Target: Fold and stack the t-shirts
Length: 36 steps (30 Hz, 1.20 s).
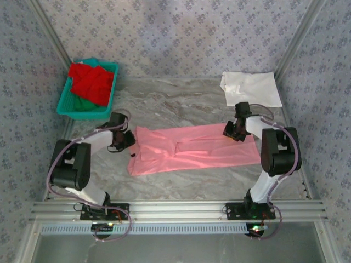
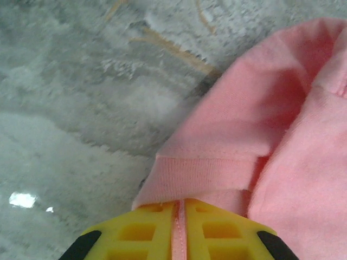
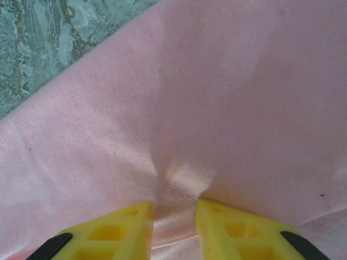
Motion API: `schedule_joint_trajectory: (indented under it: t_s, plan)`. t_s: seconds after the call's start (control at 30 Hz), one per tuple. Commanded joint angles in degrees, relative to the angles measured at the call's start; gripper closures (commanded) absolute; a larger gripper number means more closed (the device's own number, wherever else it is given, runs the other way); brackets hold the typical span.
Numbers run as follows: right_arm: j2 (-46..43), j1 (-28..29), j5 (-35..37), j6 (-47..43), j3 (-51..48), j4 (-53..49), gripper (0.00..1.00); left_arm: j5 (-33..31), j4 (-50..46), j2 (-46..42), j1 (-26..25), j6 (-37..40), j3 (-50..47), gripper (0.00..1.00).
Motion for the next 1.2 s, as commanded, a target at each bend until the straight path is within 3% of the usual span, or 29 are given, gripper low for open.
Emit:
schedule_joint_trajectory:
  t_s: [0.0,0.27,0.43,0.53,0.63,0.73,0.87,0.97,1.07,1.17]
  plan:
    - [-1.74,-0.12,1.41,0.71,-2.1,-2.89,0.68,0.45,0.55,2.97,-0.61,1.46,4.04,0.87]
    - [-15.19,1.33,0.46,2.37,-3.81,-1.47,0.56,0.04,1.47,15.49,0.84,3.94,16.62,0.88]
    - [-23.88,3.65,6.02,1.43,-5.24,0.51,0.51,1.3,-1.49,27.61,1.57,6.03,35.6,0.88]
    - [-24.31,3.64,6.07,0.56,-4.95,-0.17,0.51,1.76,-5.93,34.7,1.83,6.6,49.03,0.88]
    - [-22.9,3.62,5.62,-1.09,-4.19,-1.52,0.51,1.31,-8.4,36.44,1.84,7.07,56.67,0.89]
    - [-19.65,3.94,3.9,-3.68,-2.43,-3.46,0.52,-0.7,-5.68,30.99,1.84,6.58,53.66,0.88]
    - [-13.92,6.29,4.88,-7.48,1.37,-6.09,0.58,-3.59,1.37,17.16,1.3,3.88,39.03,0.86]
    - [-8.78,8.59,7.1,-9.62,5.06,-7.46,0.77,-6.59,3.99,6.89,-1.25,1.1,26.84,0.88]
    - [-2.96,10.31,9.19,-10.61,9.71,-8.75,0.98,-8.49,4.86,1.44,-6.18,-1.42,18.06,0.98]
    - [3.41,10.58,9.43,-11.11,15.39,-10.67,1.0,-8.2,6.37,1.48,-10.13,-4.0,14.01,1.0]
